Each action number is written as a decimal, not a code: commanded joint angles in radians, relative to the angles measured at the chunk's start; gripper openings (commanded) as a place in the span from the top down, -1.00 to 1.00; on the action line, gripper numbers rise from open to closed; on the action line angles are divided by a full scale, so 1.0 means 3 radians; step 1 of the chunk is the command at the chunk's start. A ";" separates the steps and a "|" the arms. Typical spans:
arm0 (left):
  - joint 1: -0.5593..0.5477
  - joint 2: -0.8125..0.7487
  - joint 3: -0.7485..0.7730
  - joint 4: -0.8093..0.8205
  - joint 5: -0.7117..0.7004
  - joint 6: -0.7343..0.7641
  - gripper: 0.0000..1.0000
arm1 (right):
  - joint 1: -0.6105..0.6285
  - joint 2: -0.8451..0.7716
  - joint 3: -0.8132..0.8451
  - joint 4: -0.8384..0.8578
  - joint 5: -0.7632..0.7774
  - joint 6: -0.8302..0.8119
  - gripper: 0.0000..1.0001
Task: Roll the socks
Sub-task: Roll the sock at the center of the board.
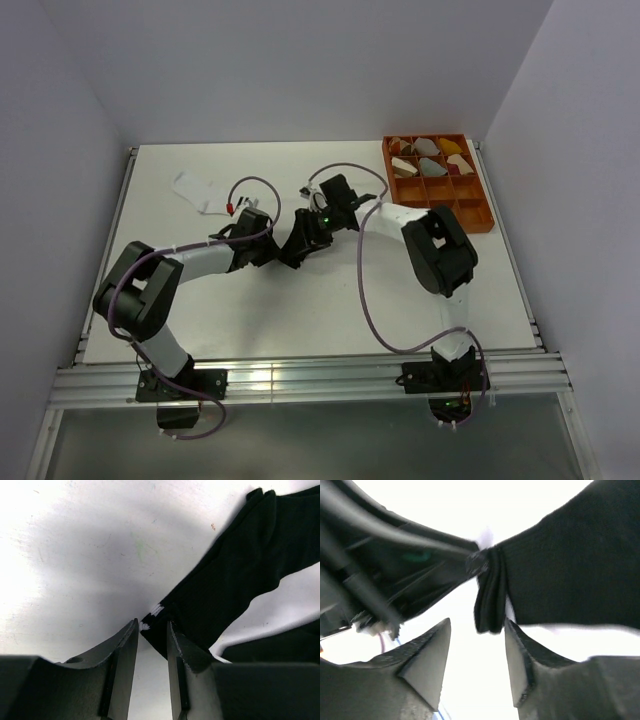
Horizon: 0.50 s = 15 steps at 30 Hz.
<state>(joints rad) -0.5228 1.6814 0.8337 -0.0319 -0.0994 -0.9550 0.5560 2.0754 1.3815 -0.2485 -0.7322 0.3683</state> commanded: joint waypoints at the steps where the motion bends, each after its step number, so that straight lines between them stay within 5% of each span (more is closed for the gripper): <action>1: -0.0021 0.0199 -0.0100 -0.0574 -0.0114 0.0131 0.30 | -0.0013 -0.0545 -0.0187 0.0066 0.0375 -0.0215 -0.11; 7: -0.0026 0.0220 -0.0038 -0.0604 -0.0103 0.0202 0.30 | 0.0140 -0.1201 -0.0948 0.0806 0.1185 -0.0745 -0.13; 15: -0.0026 0.0199 -0.0023 -0.0615 -0.0047 0.0320 0.30 | 0.0830 -0.1697 -0.2043 0.2019 0.2159 -0.1488 -0.14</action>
<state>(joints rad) -0.5251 1.6882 0.8536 -0.0578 -0.0990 -0.9211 0.7334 1.6047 0.8371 0.1627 -0.2638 0.0570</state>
